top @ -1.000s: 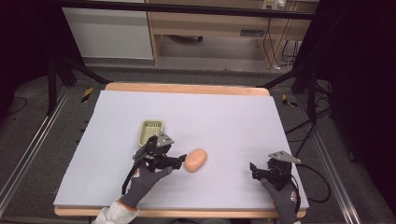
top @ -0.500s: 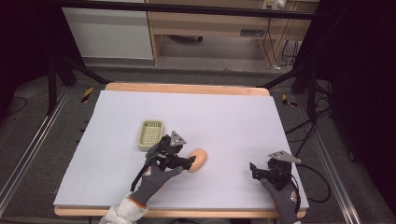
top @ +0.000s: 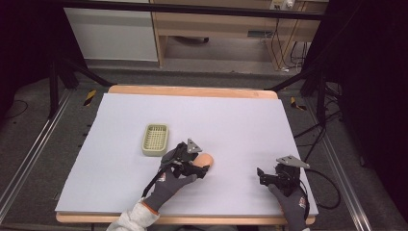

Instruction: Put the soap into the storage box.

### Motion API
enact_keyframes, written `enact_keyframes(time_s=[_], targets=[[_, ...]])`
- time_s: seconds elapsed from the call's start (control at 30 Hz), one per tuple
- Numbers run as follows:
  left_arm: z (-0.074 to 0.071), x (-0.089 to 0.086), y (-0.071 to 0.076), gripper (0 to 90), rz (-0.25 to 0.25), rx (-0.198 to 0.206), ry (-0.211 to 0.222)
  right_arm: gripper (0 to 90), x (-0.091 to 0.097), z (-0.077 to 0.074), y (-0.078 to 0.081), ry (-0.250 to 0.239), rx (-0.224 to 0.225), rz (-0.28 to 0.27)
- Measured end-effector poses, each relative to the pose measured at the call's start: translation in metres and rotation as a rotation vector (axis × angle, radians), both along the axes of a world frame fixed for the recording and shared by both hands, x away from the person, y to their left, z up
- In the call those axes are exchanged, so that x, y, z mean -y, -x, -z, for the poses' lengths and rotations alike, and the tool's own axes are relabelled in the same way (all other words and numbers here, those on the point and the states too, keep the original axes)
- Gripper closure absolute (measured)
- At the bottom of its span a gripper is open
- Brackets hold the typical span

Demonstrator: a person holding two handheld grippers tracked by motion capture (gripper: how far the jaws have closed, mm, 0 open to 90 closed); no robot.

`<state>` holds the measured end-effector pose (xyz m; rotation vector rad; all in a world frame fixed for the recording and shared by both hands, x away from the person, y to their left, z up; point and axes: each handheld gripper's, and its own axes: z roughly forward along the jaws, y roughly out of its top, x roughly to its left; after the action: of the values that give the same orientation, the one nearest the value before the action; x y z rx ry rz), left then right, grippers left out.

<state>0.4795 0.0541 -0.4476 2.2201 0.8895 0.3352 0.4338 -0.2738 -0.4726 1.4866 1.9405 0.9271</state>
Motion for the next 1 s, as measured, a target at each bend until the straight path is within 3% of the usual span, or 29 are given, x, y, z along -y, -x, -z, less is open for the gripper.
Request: enact_keyframes(time_s=[0.57,1.0], targets=[[0.009,0.008,-0.006,23.1,-0.002,-0.034,-0.035,7.4,0.000,0.001,0.000,-0.001,-0.007,-0.003],[0.018,0.013,-0.011,27.6,0.010,-0.065,-0.086,7.4,0.000,0.001,-0.001,-0.005,-0.014,-0.009]])
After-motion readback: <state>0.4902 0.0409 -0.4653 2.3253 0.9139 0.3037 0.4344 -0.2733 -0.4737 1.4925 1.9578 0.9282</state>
